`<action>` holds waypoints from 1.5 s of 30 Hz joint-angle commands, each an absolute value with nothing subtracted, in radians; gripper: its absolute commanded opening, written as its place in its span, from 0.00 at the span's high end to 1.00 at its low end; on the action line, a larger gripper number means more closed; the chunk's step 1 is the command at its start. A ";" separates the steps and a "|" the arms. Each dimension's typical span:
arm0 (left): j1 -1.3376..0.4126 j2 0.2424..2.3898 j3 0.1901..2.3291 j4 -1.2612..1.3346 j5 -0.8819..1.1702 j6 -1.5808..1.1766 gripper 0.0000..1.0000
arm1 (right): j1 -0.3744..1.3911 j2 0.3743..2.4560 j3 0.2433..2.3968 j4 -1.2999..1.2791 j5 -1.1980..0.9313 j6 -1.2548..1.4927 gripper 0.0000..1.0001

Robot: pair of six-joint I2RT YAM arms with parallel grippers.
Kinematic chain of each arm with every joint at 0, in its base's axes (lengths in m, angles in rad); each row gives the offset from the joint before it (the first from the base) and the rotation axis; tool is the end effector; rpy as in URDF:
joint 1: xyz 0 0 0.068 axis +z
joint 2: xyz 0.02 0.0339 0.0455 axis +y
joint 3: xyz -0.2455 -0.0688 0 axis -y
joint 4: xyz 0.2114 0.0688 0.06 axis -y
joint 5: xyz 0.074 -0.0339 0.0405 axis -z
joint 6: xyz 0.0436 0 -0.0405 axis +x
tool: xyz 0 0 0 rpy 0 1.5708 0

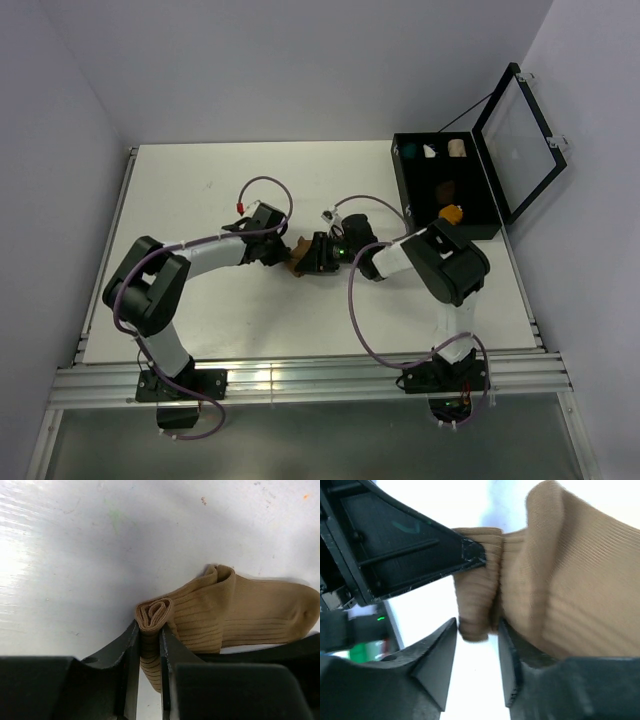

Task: Roll the socks
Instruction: Roll the sock at the center of the board.

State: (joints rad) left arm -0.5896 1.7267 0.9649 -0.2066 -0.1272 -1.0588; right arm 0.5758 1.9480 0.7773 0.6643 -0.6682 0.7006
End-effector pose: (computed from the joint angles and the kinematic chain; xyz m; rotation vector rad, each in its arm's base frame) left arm 0.2682 -0.1727 0.1569 -0.6546 2.5176 -0.4805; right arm 0.2727 0.2092 0.1179 -0.3195 2.2798 1.4200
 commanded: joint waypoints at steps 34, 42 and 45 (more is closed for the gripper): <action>-0.591 1.756 1.045 -0.416 -0.117 -0.960 0.99 | 1.083 1.911 0.951 0.298 0.356 0.133 0.50; -0.591 1.726 1.022 -0.388 -0.103 -0.976 0.94 | 1.063 1.962 0.948 0.262 0.339 0.179 0.87; -0.591 1.692 0.999 -0.359 -0.110 -0.999 0.81 | 1.019 1.931 0.913 0.279 0.243 0.213 1.00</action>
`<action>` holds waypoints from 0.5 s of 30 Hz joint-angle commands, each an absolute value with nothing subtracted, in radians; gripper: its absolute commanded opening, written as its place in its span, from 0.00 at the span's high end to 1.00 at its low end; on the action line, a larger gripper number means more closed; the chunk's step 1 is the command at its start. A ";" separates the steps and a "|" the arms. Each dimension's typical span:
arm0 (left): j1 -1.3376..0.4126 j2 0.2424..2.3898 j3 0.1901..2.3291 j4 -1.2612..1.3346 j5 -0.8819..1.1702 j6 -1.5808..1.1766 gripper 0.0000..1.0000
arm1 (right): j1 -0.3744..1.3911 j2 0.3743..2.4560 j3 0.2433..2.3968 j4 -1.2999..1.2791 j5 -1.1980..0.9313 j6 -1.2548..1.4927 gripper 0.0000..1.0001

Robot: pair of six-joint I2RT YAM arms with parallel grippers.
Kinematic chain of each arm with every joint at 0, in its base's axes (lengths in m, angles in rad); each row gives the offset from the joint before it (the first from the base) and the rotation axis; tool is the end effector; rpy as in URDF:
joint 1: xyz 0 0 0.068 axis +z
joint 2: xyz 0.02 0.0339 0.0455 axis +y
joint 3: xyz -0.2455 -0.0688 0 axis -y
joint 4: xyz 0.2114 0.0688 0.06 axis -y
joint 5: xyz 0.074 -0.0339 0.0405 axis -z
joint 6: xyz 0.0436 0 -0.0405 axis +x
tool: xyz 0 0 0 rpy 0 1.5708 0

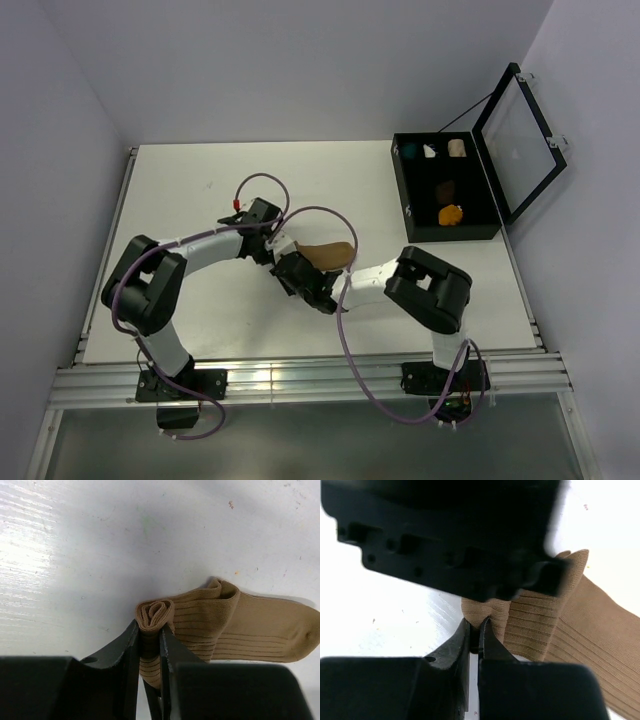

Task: Roll the socks
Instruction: Roll the sock at the center of the board.

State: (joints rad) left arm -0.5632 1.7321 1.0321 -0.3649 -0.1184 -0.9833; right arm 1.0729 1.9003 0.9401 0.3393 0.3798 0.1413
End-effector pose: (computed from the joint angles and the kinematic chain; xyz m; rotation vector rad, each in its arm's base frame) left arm 0.2705 -0.1647 0.1629 -0.5978 2.6074 -0.3695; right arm 0.1875 0.3111 0.1404 -0.7741 2.0120 0.2906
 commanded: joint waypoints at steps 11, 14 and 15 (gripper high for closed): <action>-0.534 1.485 0.839 -0.219 -0.146 -1.124 0.30 | 0.799 1.887 0.835 0.417 -0.426 0.373 1.00; -0.529 1.430 0.807 -0.190 -0.158 -1.143 0.24 | 0.738 1.905 0.796 0.517 -0.578 0.472 1.00; -0.529 1.425 0.802 -0.177 -0.156 -1.143 0.24 | 0.721 1.913 0.786 0.585 -0.615 0.538 1.00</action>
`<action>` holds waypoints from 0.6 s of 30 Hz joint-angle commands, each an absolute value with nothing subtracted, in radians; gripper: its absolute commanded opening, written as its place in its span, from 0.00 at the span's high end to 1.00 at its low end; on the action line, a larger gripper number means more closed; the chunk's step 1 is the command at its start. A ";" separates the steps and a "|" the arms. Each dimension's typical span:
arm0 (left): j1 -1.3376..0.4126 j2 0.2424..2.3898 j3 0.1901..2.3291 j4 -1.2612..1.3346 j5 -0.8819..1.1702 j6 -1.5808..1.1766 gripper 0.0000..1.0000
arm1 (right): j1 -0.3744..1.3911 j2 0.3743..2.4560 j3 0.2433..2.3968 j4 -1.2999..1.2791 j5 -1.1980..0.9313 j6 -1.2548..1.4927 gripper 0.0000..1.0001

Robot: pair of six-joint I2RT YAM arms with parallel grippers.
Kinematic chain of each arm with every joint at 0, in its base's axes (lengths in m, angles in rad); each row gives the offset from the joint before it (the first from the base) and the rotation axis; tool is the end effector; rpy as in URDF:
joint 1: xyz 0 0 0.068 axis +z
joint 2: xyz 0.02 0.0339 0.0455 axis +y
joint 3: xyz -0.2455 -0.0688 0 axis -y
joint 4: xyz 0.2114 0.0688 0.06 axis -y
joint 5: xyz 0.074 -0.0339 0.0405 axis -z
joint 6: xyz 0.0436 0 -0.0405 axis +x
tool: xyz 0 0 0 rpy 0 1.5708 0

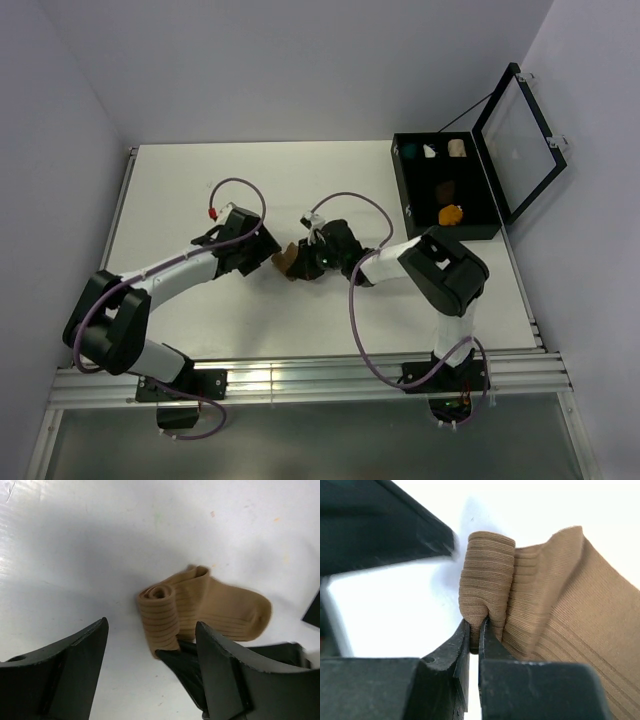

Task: Roll the socks
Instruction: Roll the sock at the center of the board.

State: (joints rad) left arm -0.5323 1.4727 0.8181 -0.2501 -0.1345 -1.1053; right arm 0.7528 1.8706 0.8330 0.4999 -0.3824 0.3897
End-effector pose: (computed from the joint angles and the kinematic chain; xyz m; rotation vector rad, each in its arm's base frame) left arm 0.2379 -0.1333 0.1846 -0.7752 2.4217 -0.5253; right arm 0.2442 0.2511 0.1379 -0.6482 2.1639 1.0552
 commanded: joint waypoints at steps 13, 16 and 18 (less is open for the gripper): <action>-0.558 1.470 0.739 -0.069 -0.071 -1.157 0.30 | 0.561 2.132 0.741 0.917 -0.854 0.890 1.00; -0.569 1.500 0.738 -0.054 -0.069 -1.161 0.31 | 0.551 2.149 0.744 0.920 -0.854 0.902 1.00; -0.572 1.522 0.745 -0.046 -0.063 -1.161 0.31 | 0.546 2.155 0.746 0.914 -0.851 0.907 1.00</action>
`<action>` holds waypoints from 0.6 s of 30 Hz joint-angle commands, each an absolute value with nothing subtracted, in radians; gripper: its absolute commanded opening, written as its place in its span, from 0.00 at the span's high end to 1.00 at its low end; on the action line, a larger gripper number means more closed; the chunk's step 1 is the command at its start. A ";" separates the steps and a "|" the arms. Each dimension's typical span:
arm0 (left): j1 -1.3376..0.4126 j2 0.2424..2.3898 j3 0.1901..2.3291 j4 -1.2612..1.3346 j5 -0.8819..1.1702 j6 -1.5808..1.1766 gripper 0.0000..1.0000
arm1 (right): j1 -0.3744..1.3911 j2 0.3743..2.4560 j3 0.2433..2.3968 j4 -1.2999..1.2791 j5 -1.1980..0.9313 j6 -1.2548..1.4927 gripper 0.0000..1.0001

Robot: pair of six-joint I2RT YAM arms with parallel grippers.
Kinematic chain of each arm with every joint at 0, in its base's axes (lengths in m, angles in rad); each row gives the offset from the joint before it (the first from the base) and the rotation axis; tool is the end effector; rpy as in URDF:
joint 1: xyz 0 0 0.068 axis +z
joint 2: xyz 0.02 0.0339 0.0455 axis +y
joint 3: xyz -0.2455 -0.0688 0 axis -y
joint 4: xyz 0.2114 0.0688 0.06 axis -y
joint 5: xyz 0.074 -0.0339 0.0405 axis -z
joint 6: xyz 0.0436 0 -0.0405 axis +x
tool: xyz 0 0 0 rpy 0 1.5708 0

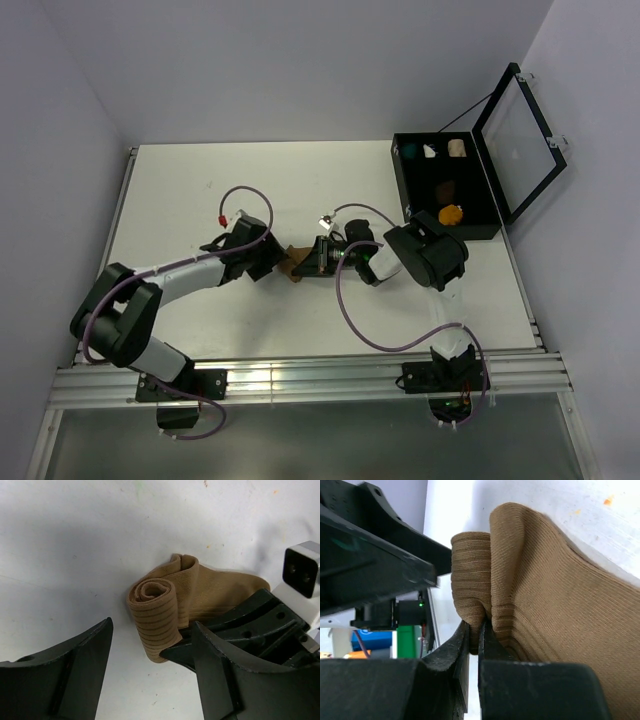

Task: Roll the socks
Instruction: Roll the sock at the center of the board.

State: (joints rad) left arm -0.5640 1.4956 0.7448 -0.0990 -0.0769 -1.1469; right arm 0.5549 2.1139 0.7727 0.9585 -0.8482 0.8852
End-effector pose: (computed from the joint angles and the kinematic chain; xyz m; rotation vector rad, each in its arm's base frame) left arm 0.2339 -0.1440 0.1697 -0.7636 2.4174 -0.6574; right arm 0.2792 0.2116 0.0931 -0.2946 2.2383 1.6948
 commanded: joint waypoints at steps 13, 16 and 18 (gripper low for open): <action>-0.577 1.620 0.785 -0.110 -0.080 -1.141 0.71 | 0.538 2.151 0.758 0.838 -0.821 0.881 0.99; -0.577 1.631 0.808 -0.155 -0.089 -1.121 0.85 | 0.545 2.112 0.753 0.818 -0.805 0.853 0.91; -0.575 1.635 0.831 -0.187 -0.094 -1.103 0.91 | 0.552 2.068 0.755 0.760 -0.770 0.799 0.82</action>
